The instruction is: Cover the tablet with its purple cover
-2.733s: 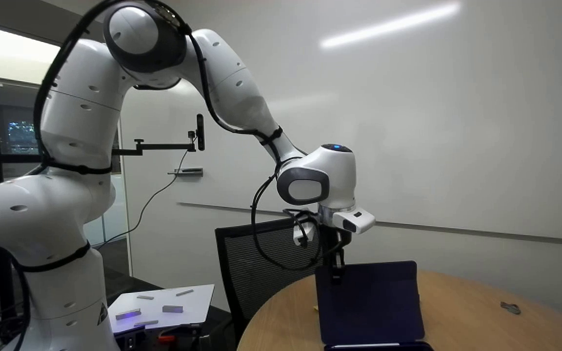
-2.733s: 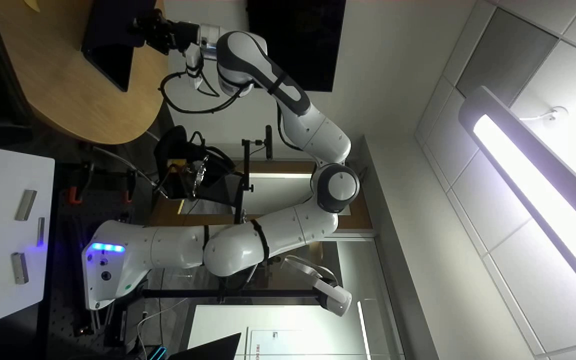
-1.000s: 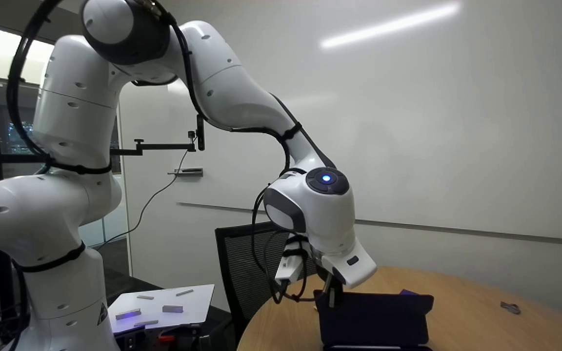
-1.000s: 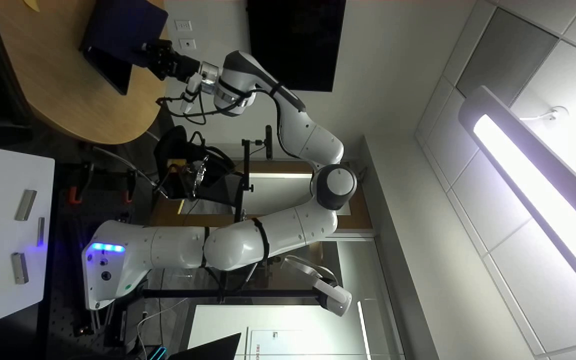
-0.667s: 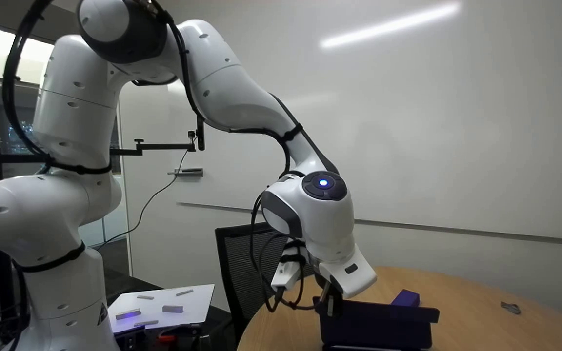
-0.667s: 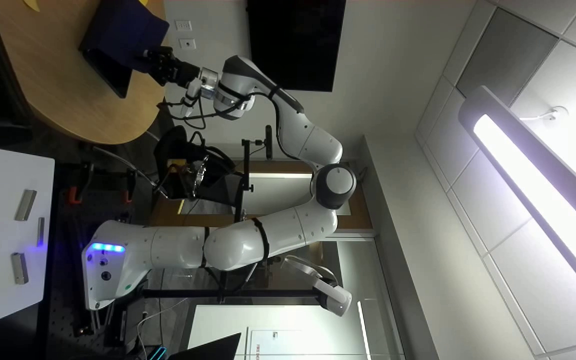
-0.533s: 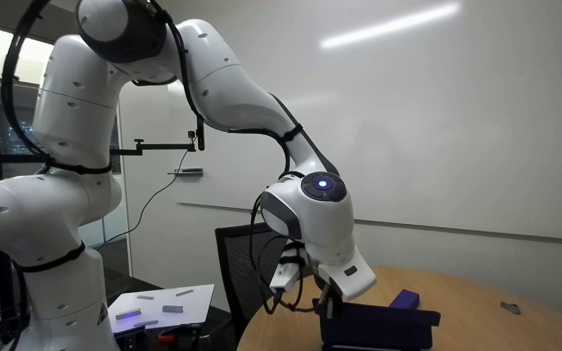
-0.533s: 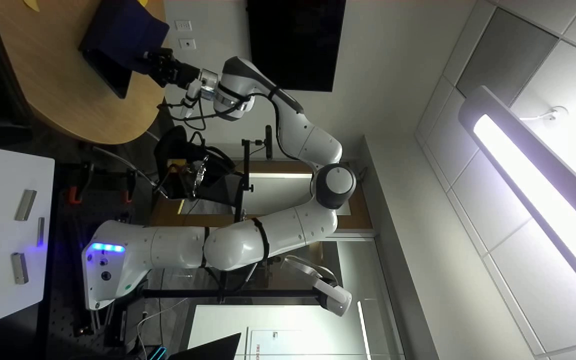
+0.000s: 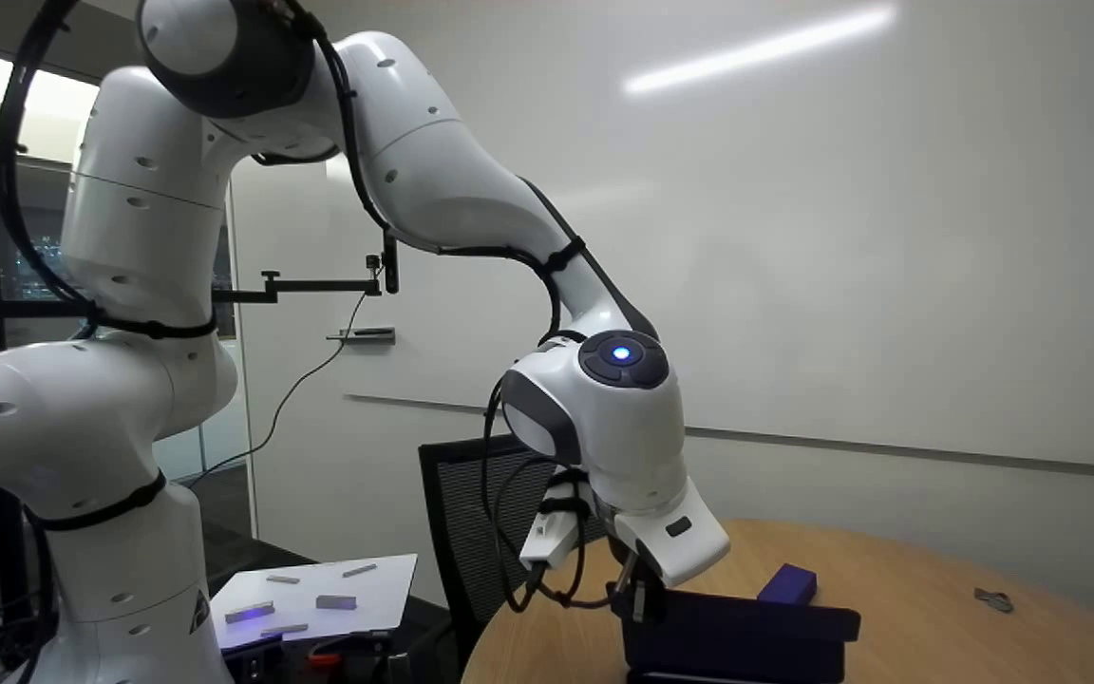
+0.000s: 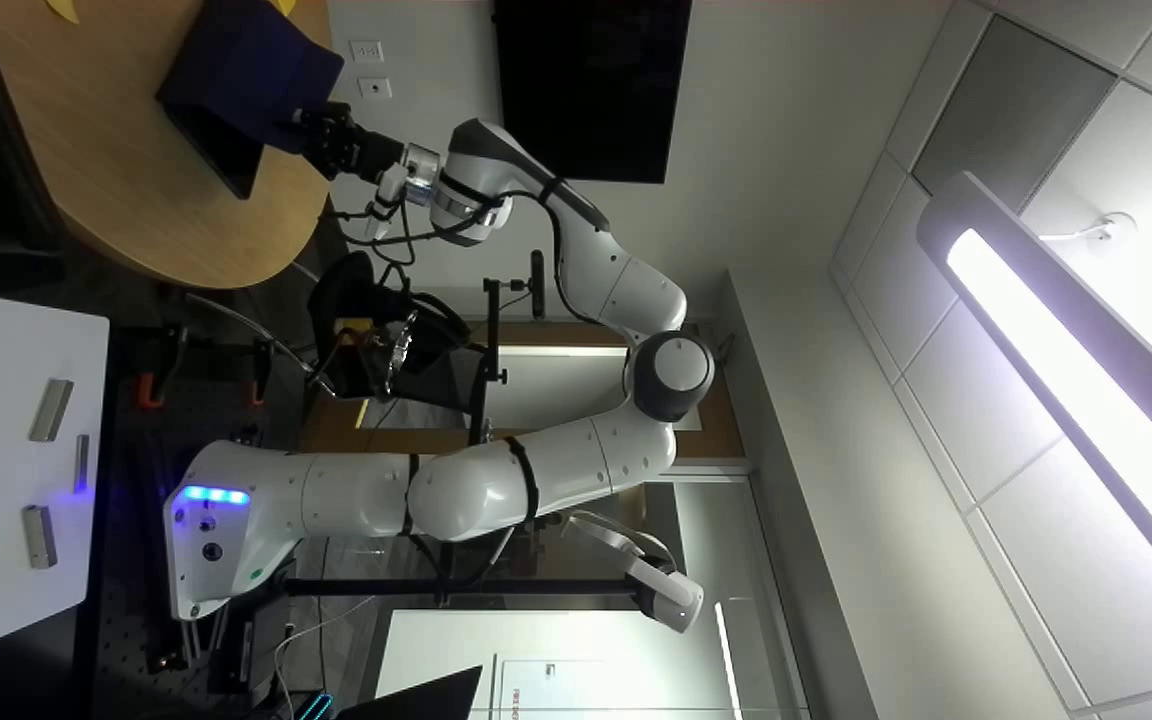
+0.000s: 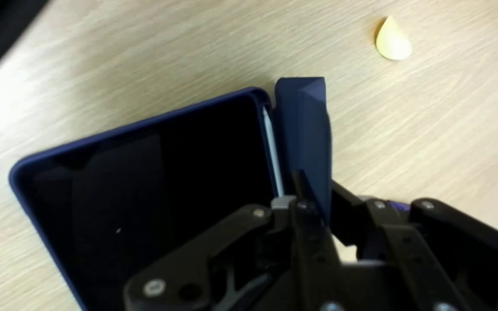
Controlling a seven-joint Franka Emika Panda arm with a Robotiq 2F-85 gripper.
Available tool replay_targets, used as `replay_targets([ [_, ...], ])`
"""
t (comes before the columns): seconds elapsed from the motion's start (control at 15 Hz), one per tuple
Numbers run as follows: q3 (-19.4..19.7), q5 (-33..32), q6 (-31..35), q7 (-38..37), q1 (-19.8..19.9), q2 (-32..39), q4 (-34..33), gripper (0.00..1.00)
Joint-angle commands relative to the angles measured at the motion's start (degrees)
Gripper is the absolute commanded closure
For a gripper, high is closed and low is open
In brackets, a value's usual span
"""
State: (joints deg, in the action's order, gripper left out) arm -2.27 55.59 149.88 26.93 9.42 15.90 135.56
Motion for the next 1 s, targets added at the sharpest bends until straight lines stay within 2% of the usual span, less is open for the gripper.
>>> replay_targets([
  [0.0,-0.31,3.94,-0.39,3.00,1.59,-3.17,2.78,0.98],
  [0.53,0.07,16.83,-4.54,15.94,6.80,-3.19,4.88,0.98],
  [0.6,2.75,17.91,-5.68,17.01,4.68,-2.97,4.97,0.98],
  [0.93,5.84,17.97,-8.59,18.18,3.61,-2.38,5.43,0.98],
])
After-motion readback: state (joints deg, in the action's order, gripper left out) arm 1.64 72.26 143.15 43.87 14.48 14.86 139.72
